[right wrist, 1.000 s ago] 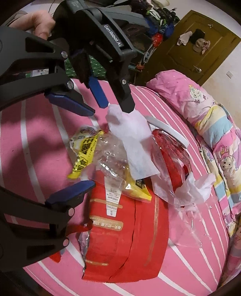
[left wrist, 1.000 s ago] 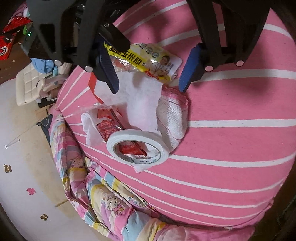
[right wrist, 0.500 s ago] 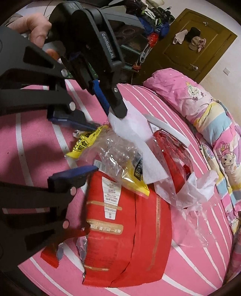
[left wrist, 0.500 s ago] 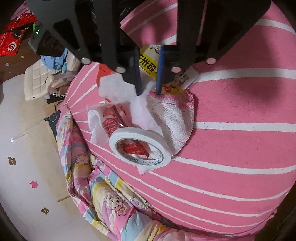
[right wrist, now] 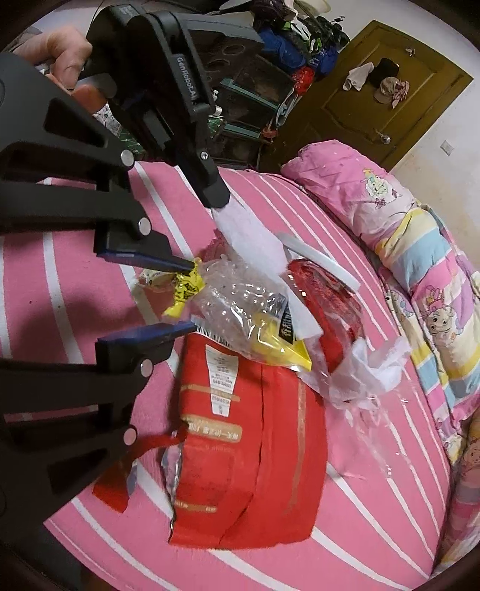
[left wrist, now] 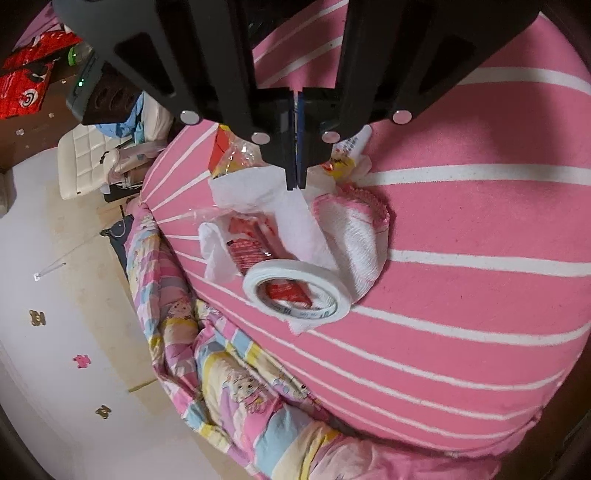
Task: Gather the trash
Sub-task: 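Grasp the clear yellow-taped plastic bag with the right tool while the left tool grasps white tissue, then carry the bag and tissue in both tools over the black trash bin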
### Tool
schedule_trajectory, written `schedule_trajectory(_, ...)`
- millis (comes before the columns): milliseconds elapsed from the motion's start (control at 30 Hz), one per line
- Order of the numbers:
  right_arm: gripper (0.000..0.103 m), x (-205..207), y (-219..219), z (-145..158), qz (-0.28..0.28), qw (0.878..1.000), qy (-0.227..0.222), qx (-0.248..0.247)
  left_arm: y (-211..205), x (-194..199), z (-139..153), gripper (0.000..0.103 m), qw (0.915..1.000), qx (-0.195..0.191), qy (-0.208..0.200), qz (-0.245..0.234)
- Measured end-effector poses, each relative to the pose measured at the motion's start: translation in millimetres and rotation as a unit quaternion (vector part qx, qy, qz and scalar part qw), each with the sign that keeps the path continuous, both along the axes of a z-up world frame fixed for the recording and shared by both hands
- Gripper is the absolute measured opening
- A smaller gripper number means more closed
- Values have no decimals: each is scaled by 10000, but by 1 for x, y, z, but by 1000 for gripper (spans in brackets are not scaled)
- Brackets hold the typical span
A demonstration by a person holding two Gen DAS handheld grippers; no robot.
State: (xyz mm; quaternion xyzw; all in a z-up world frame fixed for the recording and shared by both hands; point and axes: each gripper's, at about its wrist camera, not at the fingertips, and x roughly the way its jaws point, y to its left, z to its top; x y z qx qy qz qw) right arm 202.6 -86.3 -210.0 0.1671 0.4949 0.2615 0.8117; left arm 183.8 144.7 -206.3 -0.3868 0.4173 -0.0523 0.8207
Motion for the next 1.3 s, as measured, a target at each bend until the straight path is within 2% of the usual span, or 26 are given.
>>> schedule_trajectory(233, 27, -10, -10, 20, -23, 9999, -163, -3, -7, -7, 27, 0, 9996, -13, -267, -80)
schedule_trajectory(500, 27, -29, -29, 58, -71, 9983, -569, 43, -15, -27, 64, 0, 9984, -141, -541, -66)
schedule_trajectory(733, 27, -48, -52, 86, -219, 9966, -779, 147, -26, -41, 99, 0, 9969, -93, -783, -75)
schedule_trajectory(1033, 27, -79, -91, 123, -426, 9933, -1040, 265, -63, -65, 151, 0, 9929, 110, -1158, -245)
schedule_trajectory(1300, 27, -110, -143, 148, -778, 9889, -1245, 234, -113, -81, 177, 0, 9888, 192, -1338, -626)
